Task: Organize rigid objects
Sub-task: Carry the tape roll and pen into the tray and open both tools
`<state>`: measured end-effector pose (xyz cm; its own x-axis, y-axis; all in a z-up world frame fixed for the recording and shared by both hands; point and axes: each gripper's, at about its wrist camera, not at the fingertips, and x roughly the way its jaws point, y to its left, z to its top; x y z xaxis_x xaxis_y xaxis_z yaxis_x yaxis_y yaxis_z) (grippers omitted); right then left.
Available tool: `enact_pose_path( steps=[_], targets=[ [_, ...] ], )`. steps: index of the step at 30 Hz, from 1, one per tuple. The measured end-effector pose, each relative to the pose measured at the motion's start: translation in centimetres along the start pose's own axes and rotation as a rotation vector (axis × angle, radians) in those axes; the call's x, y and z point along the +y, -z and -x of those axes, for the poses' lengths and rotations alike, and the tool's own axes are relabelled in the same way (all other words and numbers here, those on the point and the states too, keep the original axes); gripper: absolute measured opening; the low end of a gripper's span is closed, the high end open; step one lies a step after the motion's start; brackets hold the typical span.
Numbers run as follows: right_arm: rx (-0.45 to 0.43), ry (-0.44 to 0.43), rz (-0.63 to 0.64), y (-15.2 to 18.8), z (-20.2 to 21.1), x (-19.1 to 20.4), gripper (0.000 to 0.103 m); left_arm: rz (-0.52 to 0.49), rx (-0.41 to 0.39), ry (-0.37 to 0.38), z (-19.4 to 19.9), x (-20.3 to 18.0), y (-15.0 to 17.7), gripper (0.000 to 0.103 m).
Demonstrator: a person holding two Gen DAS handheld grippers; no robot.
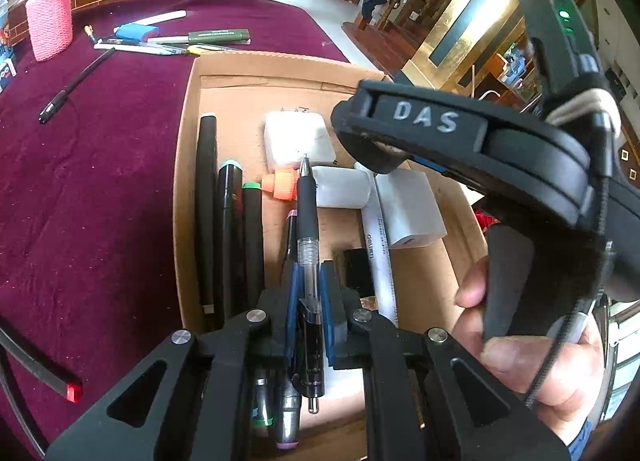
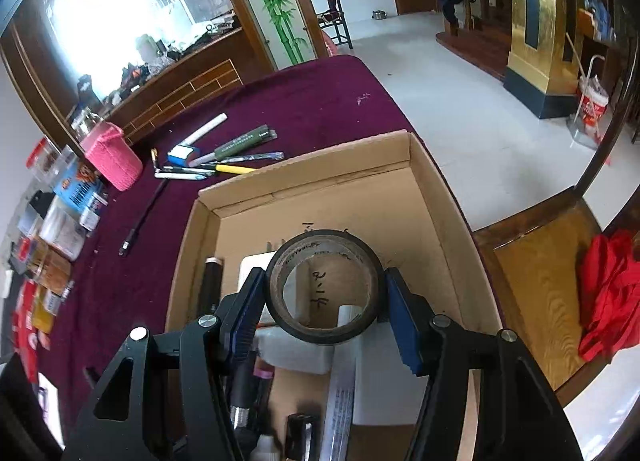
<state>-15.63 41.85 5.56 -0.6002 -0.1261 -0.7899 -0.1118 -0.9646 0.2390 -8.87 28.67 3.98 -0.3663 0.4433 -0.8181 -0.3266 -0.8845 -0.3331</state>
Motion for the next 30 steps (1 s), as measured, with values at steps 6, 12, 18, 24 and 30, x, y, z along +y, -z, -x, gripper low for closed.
enact_pose_path(
  steps=[6, 12, 18, 24, 30],
  targets=[
    [0.001, 0.007, 0.023, 0.2, -0.4, 0.1, 0.054, 0.014, -0.003, 0.016, -0.1, 0.2, 0.0, 0.008],
    [-0.005, -0.035, 0.003, 0.3, 0.0, -0.4, 0.054, 0.021, -0.025, 0.018, -0.1, 0.3, 0.1, 0.008],
    [-0.015, -0.046, 0.020, 0.4, 0.4, -0.1, 0.054, 0.026, -0.028, 0.025, -0.1, 0.1, 0.0, 0.013],
    [-0.030, -0.069, 0.011, 0.4, 0.9, -0.4, 0.054, 0.031, -0.032, 0.024, -0.2, 0.1, -0.1, 0.046],
    [-0.062, -0.082, 0.004, 0.4, 1.8, -0.9, 0.056, 0.035, -0.038, 0.029, -0.2, 0.1, 0.1, 0.049]
  ],
)
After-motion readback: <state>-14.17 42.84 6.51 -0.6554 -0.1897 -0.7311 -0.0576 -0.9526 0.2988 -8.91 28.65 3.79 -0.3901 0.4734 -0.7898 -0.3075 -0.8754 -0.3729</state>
